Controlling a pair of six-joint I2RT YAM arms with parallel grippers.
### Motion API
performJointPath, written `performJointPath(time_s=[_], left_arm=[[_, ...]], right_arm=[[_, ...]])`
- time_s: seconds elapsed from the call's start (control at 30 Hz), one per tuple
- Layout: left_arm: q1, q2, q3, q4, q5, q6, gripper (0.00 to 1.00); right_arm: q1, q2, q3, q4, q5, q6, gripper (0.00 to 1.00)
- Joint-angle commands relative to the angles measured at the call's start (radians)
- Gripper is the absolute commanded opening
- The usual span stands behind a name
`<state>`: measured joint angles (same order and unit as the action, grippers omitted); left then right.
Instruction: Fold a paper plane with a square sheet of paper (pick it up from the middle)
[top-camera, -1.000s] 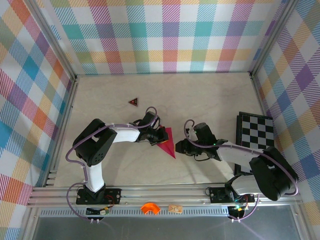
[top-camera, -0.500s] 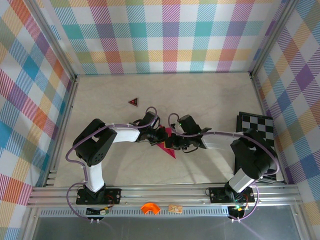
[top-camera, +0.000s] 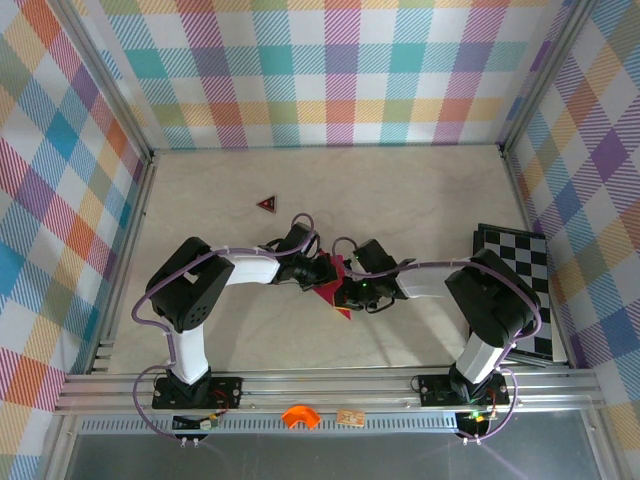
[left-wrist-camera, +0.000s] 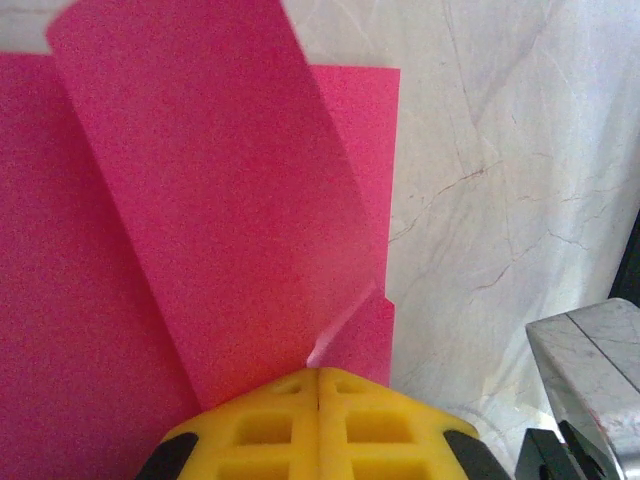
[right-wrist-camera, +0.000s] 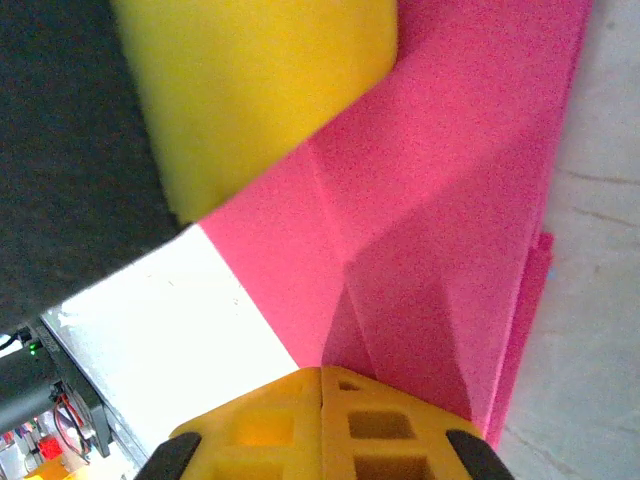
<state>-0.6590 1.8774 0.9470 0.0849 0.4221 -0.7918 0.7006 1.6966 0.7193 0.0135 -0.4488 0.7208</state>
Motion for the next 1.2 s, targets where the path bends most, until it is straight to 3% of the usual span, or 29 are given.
performJointPath(time_s=[0.0,0.23,0.73,1.17], left_arm=[[-0.002,0.055,-0.018,-0.079,-0.054,0.02,0.01],[-0.002,0.056,-0.022,-0.081,-0.055,0.02,0.0],[0.002,0.055,-0.028,-0.093,-0.074,0.019,0.0],[0.002,0.055,-0.033,-0.087,-0.071,0.015,0.0]], right_arm=[[-0.001,0.013,-0.066,0.023,-0.003,0.024,0.0],[-0.004,0.003,-0.169,0.142,-0.03,0.077,0.0],[-0.005,-0.135,-0.298,0.118,-0.015,0.074,0.0],[-0.004,-0.263,-0.356,-0.051,0.0,0.013,0.0]])
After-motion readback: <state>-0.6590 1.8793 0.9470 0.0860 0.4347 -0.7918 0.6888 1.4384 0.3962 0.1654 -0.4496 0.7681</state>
